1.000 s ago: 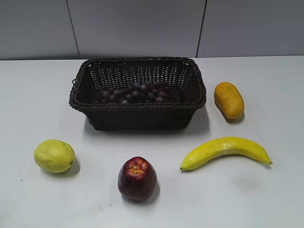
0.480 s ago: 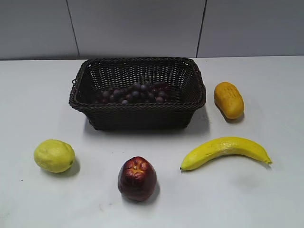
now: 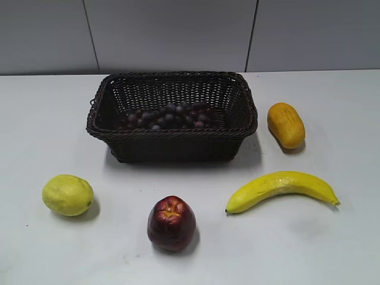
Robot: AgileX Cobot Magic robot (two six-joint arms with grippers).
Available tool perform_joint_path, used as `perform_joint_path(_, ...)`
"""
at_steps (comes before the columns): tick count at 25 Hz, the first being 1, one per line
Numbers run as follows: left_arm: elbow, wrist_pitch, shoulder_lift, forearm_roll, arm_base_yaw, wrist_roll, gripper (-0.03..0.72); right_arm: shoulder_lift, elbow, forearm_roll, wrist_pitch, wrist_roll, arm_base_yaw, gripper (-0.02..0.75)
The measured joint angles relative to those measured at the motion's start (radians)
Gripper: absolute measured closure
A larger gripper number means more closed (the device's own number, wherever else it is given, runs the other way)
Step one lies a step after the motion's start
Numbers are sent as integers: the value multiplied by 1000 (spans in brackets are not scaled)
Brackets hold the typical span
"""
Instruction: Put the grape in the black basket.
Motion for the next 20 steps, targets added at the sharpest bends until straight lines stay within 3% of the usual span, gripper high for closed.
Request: perform_joint_path(20,1,2,-65,8,0,0,258,0,0,1,-1,0,0,153)
